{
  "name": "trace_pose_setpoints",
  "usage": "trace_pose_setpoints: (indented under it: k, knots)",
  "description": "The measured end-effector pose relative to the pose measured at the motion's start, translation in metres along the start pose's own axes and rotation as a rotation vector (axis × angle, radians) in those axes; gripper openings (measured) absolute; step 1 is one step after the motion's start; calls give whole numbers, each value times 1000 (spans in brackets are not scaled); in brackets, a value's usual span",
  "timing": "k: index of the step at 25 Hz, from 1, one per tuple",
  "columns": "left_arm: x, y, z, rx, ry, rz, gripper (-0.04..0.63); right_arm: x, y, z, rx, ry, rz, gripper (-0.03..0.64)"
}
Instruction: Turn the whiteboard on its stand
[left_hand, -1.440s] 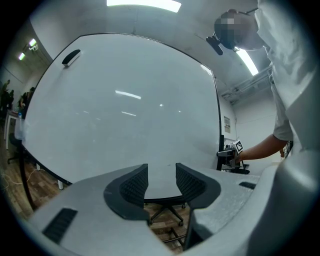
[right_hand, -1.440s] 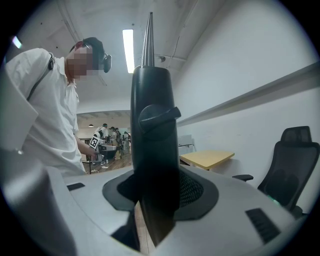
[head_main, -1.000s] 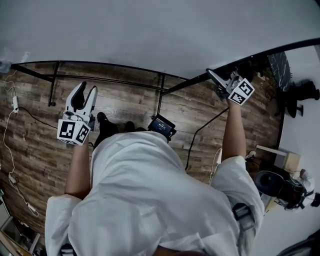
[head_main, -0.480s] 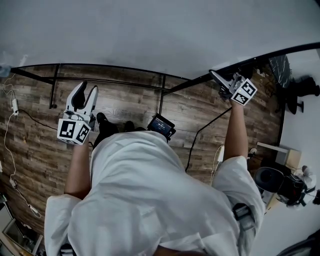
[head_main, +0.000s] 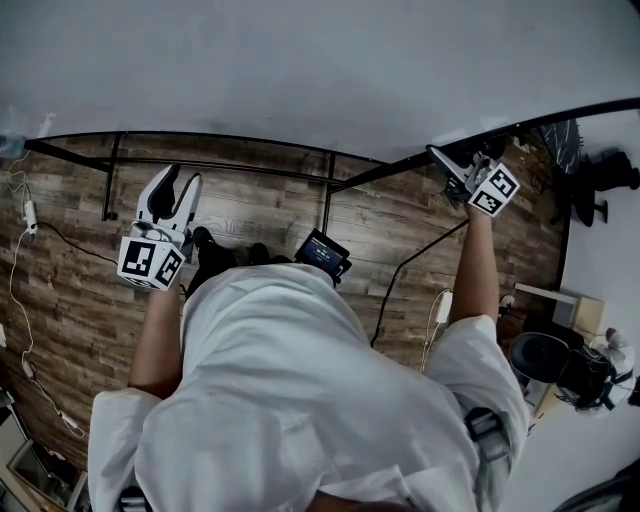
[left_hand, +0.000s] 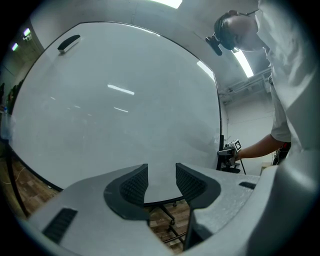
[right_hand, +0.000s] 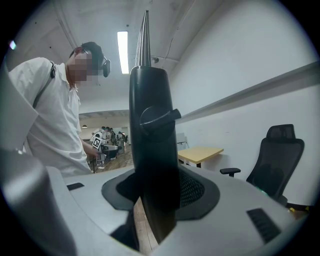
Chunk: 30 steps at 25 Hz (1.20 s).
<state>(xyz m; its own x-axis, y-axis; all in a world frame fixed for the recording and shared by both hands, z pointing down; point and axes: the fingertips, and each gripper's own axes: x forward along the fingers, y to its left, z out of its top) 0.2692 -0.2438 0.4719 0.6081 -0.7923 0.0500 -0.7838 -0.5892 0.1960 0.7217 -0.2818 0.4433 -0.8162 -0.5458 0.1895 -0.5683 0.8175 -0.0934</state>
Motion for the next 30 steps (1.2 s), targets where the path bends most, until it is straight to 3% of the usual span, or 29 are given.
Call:
trace_pose_setpoints:
  k: [30]
  knots:
    - [5, -17, -1, 17, 33, -35, 179, -77, -24, -12, 41, 33, -94, 201]
